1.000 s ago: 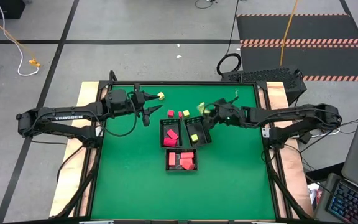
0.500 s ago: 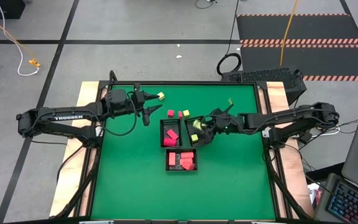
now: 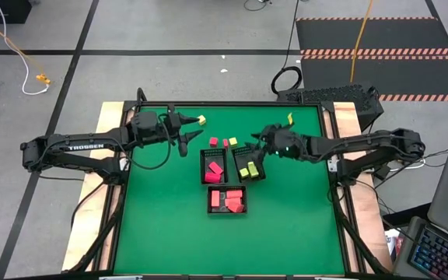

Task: Sort & place blocks by color
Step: Put the green block into the top right black bin

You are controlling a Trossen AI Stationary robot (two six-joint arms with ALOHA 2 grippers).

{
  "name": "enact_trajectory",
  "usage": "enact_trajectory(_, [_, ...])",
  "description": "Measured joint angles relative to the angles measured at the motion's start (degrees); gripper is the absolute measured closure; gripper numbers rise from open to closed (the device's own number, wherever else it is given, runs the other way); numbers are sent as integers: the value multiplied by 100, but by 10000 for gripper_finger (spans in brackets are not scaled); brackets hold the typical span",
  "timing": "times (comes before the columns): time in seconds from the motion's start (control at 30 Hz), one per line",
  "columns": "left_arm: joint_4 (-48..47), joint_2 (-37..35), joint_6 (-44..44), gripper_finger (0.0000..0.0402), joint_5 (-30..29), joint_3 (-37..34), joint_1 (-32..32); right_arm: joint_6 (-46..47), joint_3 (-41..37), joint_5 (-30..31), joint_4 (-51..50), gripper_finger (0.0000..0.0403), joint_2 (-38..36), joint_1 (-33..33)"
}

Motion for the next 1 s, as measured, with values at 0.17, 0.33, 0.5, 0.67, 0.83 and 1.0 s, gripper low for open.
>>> enact_trajectory(0.17, [172,0,2,197,0,0,0,-356,1022,-371,-1411,193,397,-493])
enact_trajectory(0.33, [181,0,46,197,4,0,68,-1142,2301,-474,-2998,193,1279,-664])
enact_trajectory(0.5, [117,0,18,197,4,0,198,-1580,3192,-1133,-3379,193,2075,-922])
enact_trajectory(0.67, [-53,0,-98,197,7,0,348,-1706,3975,-1578,-3956,193,2736,-1230])
enact_trajectory(0.83, [-147,-2,-146,197,4,0,517,-1977,4555,-1917,-4561,199,3348,-1424])
enact_trajectory(1.0, [-227,-2,-153,197,11,0,627,-2199,4693,-2184,-4573,198,3720,-1467])
